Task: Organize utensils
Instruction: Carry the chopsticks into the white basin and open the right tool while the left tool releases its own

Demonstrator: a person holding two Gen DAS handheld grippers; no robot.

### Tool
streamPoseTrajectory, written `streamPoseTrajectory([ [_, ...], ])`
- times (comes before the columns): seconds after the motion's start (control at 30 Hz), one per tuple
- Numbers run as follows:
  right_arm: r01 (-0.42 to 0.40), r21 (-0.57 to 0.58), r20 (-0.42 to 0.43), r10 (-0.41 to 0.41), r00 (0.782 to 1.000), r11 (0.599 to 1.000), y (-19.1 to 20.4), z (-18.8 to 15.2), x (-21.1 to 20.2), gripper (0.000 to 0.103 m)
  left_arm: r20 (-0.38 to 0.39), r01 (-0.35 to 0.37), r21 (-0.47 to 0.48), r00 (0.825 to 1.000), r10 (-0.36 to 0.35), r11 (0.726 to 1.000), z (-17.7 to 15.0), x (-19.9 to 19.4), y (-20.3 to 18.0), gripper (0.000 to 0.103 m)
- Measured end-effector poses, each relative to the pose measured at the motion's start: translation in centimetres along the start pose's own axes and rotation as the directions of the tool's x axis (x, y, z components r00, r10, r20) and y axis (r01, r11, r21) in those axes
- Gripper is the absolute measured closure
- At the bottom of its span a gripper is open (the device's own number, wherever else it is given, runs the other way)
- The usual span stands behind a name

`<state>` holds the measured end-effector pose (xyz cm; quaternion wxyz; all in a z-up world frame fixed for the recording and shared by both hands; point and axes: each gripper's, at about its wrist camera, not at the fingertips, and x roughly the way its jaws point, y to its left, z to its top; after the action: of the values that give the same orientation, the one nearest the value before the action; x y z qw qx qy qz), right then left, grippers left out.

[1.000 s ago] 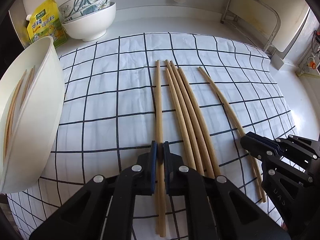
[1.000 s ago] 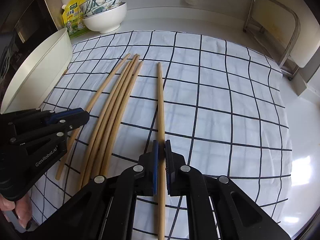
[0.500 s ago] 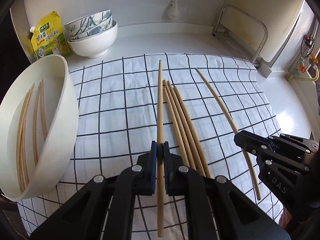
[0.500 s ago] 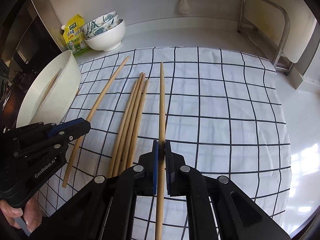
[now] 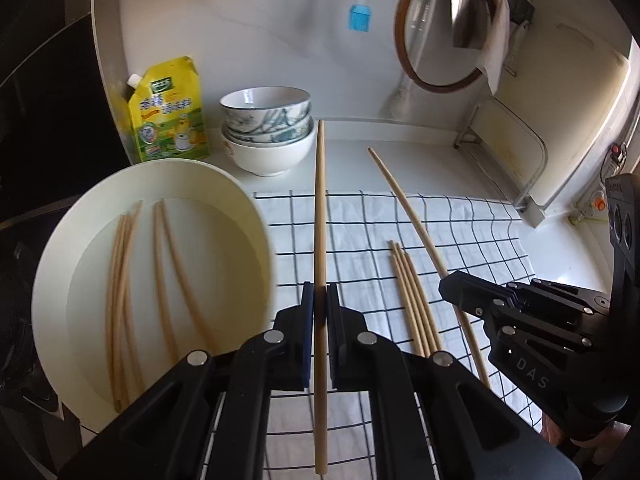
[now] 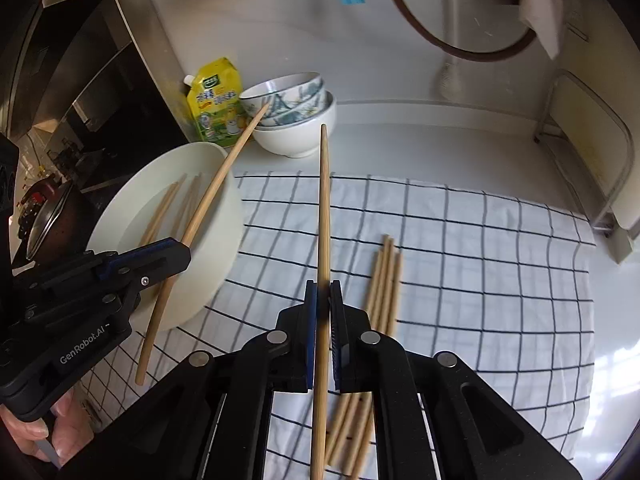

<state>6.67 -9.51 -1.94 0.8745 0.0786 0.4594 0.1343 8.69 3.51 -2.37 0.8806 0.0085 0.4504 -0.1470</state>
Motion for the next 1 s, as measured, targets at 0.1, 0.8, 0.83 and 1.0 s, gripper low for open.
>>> streamPoseTrajectory([
  [0.1, -0.051, -0.040, -0.008, 0.050, 0.999, 0.998, 3.1, 1.7, 1.6, 0.097, 0.002, -0.046, -0.048, 0.999, 0.047, 0.998, 0.3, -0.5, 3.4, 0.096],
  [0.8, -0.167, -0.053, -0.213, 0.152, 0.965, 0.985, 13.8, 5.7, 13.3, 0.097, -0.151, -0.187, -0.244, 0.977, 0.153, 0.952, -1.3, 4.1, 17.3, 0.096],
  [0.83, -0.162, -0.050, -0.215, 0.148, 0.965, 0.986, 13.7, 5.7, 13.4, 0.097, -0.155, -0.187, -0.244, 0.976, 0.152, 0.951, -1.4, 4.3, 17.4, 0.096],
  [1.0, -0.146, -0.055, -0.206, 0.132, 0.970, 0.988, 13.6, 5.6, 13.4, 0.094, -0.174, -0.195, -0.244, 0.973, 0.154, 0.950, -1.5, 4.6, 17.3, 0.095],
])
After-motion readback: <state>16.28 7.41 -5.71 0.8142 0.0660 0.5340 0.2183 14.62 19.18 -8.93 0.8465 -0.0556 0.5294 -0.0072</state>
